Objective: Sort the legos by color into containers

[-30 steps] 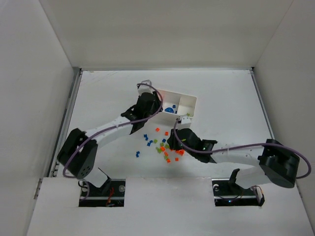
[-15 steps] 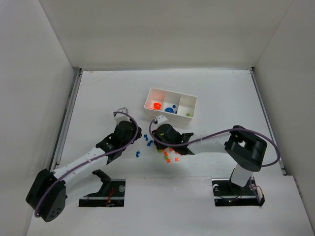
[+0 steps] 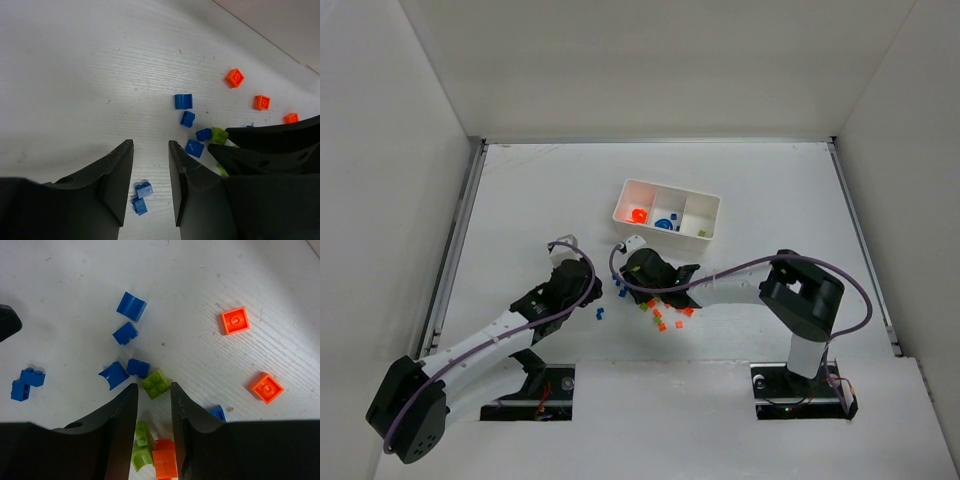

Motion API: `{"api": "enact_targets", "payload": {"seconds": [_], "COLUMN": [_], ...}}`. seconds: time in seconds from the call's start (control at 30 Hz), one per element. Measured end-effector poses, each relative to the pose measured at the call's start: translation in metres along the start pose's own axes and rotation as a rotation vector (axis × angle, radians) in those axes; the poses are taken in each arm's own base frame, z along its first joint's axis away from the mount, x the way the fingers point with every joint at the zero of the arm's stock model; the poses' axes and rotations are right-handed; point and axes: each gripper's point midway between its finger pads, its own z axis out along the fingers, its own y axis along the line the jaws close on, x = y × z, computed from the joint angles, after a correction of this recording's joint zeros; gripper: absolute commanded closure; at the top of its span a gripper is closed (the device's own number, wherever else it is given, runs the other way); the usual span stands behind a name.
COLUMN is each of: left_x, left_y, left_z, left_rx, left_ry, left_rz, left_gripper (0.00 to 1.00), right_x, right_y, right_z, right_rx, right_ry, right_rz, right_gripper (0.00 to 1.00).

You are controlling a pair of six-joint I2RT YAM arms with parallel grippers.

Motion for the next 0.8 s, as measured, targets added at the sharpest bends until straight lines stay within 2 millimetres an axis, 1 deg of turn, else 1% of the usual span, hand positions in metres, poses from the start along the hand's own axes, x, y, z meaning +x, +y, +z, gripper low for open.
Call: {"api": "enact_targets", "payload": {"seconds": [0.1, 0.13, 0.3, 0.4, 0.47, 0.63, 0.77, 0.8], "left_x": [0.003, 0.003, 0.008, 0.014, 0.020, 0.030, 0.036, 0.038], "left_y": [-0.002, -0.003, -0.006, -0.010, -0.010, -0.010, -0.016, -0.017], "left_z": [-0.002, -0.003, -0.004, -0.005, -0.003, -0.001, -0.002, -0.002], "left_rx": [0.013, 0.016, 0.031, 0.043, 0.042, 0.036, 0.051, 0.052], "left_ry": [0.012, 0.014, 0.033, 0.051, 0.071, 0.100, 0.115, 0.120], "left_rz": [0.002, 0.001, 0.010, 0.028, 0.042, 0.067, 0.090, 0.097], "left_gripper": [0.69, 0.69, 0.68, 0.68, 0.68, 0.68, 0.67, 0.67], "right_x": [0.000, 0.000, -0.001, 0.000, -0.005, -0.027, -0.034, -0.039], "right_y": [0.000, -0.001, -0.003, -0.010, -0.015, -0.022, -0.029, -0.034], "right_z": [0.000, 0.001, -0.001, -0.010, -0.019, -0.037, -0.051, -0.055], "right_rx": [0.002, 0.002, 0.005, 0.008, 0.008, 0.003, 0.003, 0.009], "right_ry": [0.000, 0.000, -0.001, -0.007, -0.024, -0.093, -0.125, -0.138], "right_rz": [-0.003, -0.006, -0.001, 0.010, 0.029, 0.077, 0.101, 0.112], "right_gripper": [0.76, 0.77, 0.79, 0.79, 0.80, 0.80, 0.80, 0.80]}}
